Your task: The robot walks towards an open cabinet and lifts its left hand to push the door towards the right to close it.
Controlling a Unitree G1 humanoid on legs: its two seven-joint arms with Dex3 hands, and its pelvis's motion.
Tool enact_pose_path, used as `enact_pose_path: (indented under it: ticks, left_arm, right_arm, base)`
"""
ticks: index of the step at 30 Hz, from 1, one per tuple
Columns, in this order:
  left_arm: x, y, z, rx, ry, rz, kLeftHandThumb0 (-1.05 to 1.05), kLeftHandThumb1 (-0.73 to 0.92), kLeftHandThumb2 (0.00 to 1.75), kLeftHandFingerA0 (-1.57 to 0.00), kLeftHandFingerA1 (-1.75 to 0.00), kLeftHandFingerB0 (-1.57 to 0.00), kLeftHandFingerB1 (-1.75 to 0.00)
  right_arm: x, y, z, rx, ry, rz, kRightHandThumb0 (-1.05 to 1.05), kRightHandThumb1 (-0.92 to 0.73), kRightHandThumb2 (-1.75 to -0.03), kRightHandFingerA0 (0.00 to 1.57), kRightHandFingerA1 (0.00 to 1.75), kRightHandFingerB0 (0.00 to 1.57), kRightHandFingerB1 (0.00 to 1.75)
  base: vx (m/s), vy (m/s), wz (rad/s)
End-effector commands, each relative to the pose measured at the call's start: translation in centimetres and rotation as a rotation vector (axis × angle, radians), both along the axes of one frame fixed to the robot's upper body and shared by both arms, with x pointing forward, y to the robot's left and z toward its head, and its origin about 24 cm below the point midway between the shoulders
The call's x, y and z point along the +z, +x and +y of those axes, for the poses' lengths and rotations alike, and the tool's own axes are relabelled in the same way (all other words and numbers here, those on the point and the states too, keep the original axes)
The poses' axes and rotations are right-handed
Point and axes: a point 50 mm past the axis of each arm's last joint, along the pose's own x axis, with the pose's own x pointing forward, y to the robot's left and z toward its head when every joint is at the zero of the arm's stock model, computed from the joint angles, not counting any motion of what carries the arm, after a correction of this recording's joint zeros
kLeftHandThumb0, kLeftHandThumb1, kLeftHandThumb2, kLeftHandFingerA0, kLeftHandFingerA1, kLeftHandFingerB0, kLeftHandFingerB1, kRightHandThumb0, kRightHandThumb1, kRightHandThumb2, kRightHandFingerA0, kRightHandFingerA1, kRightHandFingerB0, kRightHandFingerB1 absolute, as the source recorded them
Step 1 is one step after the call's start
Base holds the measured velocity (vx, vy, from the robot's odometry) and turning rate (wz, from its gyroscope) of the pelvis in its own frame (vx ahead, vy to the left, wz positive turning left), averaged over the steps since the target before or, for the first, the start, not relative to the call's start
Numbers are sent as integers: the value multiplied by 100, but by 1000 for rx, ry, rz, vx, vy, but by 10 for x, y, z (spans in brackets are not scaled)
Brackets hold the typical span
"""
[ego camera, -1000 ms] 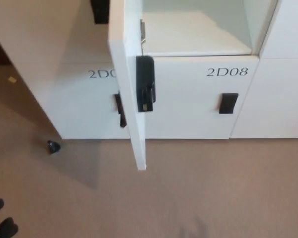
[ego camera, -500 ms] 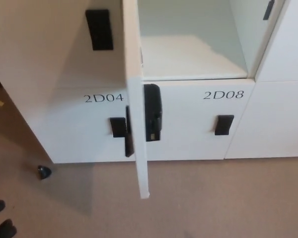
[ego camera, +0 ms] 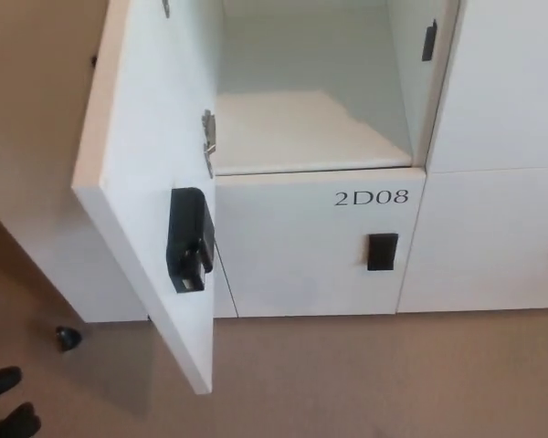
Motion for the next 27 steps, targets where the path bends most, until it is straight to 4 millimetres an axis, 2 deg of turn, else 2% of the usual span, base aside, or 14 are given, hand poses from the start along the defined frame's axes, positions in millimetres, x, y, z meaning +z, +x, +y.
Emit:
enact_pose_path:
  ticks: [1, 14, 27]
  left_arm:
    - [8, 1, 9, -37, 49, -11, -25, 57, 57, -78, -53, -60, -47]
    - [11, 8, 8, -66, 75, -12, -27, 55, 55, -83, -54, -65, -48]
    - [13, 13, 7, -98, 96, -14, -28, 55, 56, -82, -54, -63, -48]
  right_arm:
    - [-1, -1, 1, 1, 1, -3, -39, -71, -60, 60, 50, 44, 44]
    - [0, 2, 2, 22, -28, -2, -40, -71, -60, 61, 49, 46, 44]
    - [-1, 1, 3, 0, -8, 4, -36, -71, -60, 60, 50, 45, 44]
  base:
    - [59, -33, -10]
    - [28, 42, 5]
    - [29, -3, -1]
